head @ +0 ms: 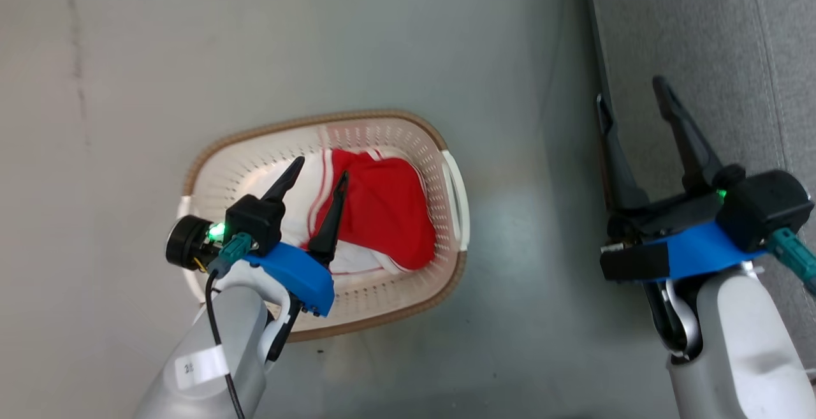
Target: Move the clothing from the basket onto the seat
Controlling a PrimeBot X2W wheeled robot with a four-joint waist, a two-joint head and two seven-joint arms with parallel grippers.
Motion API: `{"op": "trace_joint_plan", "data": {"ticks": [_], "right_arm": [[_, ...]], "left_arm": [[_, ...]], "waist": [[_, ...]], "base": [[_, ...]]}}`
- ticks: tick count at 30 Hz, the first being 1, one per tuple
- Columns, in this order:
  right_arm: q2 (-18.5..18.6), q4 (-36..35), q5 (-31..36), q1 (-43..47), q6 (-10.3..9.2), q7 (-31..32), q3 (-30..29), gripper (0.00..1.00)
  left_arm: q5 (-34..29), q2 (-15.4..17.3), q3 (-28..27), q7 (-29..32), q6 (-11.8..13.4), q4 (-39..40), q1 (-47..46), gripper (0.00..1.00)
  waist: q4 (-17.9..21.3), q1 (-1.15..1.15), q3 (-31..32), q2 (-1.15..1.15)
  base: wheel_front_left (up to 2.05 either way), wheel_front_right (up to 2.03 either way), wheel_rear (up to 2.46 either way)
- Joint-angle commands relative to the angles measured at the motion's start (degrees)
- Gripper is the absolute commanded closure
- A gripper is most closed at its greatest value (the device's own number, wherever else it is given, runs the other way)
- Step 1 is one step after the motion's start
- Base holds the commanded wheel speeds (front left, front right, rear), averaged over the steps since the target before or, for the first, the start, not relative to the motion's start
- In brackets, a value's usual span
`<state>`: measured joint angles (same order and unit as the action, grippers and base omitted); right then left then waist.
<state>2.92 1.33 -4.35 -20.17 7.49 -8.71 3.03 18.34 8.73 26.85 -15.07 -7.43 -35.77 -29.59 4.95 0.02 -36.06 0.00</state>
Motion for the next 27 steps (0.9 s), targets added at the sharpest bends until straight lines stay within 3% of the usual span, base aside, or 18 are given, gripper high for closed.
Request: {"op": "trace_joint_plan", "data": {"ticks": [1, 16, 27], "right_arm": [[-0.1, -0.6, -0.2, -2.2, 0.01, -0.5, 0.5, 0.00], [-0.1, -2.4, -1.4, -6.4, 0.01, -3.6, 4.4, 0.00], [-0.1, -1.3, -2.4, -7.1, 0.01, -5.0, 6.5, 0.00]], "left_arm": [[0.5, 0.7, 1.2, -0.1, -0.1, -1.4, -2.3, 0.00], [5.4, 4.3, 11.2, -0.2, -0.1, -14.3, -11.4, 0.00], [10.3, 3.7, 14.8, 2.3, -0.1, -25.3, -15.7, 0.00]], "waist": [[3.5, -0.02, -5.0, 0.00], [8.5, -0.02, -15.4, 0.00], [10.0, -0.02, -17.6, 0.00]], "base": [[0.00, 0.00, 0.00], [0.00, 0.00, 0.00], [0.00, 0.00, 0.00]]}}
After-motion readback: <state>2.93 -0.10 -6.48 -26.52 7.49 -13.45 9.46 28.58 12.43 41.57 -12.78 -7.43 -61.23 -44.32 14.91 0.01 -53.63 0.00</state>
